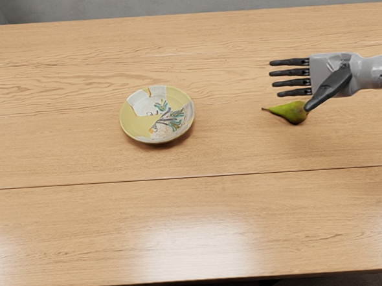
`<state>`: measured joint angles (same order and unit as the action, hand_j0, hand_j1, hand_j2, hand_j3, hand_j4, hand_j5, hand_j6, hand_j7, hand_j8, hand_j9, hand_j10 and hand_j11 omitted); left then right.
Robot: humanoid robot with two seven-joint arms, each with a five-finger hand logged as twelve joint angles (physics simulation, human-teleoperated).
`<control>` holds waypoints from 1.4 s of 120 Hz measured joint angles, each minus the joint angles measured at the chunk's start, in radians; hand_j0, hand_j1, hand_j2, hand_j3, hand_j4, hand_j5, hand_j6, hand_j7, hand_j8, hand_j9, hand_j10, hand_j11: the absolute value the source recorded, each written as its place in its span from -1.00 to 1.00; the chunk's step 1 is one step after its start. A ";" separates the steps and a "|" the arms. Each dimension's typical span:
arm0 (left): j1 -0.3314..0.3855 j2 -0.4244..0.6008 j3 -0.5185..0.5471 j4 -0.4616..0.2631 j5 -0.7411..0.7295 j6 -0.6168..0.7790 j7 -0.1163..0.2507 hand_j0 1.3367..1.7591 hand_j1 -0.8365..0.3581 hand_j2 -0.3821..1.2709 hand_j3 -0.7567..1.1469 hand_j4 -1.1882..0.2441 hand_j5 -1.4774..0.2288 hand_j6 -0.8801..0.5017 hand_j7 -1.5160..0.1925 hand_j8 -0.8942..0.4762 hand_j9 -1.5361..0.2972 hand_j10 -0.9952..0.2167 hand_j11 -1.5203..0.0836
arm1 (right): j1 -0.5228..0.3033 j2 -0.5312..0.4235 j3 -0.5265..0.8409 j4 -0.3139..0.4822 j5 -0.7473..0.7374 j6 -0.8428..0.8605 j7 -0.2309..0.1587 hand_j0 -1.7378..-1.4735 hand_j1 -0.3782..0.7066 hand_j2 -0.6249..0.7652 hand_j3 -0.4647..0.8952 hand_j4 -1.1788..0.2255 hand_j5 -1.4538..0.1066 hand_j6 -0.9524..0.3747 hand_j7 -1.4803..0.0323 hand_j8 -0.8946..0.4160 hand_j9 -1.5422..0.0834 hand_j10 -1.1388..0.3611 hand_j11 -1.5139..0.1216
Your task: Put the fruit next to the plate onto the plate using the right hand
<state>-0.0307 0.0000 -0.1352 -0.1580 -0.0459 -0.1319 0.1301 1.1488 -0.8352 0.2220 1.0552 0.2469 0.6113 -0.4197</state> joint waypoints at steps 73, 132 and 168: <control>0.000 0.000 0.000 0.000 0.000 0.000 0.000 0.52 0.98 -0.54 -0.21 0.66 0.73 0.27 0.77 0.30 0.67 0.64 0.89 | 0.052 0.020 0.155 0.014 -0.553 0.000 -0.026 -0.40 -0.95 -0.10 -0.32 0.68 0.86 0.43 0.96 0.36 0.90 0.52 0.85; 0.000 0.000 0.000 0.000 0.000 0.000 0.000 0.52 0.98 -0.54 -0.21 0.66 0.73 0.27 0.77 0.30 0.67 0.64 0.89 | -0.008 0.119 0.107 0.174 -0.911 -0.514 -0.028 -0.40 -0.95 -0.10 -0.32 0.68 0.86 0.43 0.96 0.36 0.90 0.52 0.85; 0.000 0.000 0.000 0.000 0.000 0.000 0.000 0.52 0.98 -0.54 -0.21 0.66 0.73 0.27 0.77 0.30 0.67 0.64 0.89 | -0.062 0.193 0.045 0.197 -0.962 -0.758 -0.026 -0.40 -0.95 -0.10 -0.32 0.68 0.86 0.43 0.96 0.36 0.90 0.52 0.85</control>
<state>-0.0307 0.0000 -0.1351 -0.1580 -0.0460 -0.1319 0.1303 1.0869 -0.6425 0.2666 1.2518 -0.7154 -0.1466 -0.4458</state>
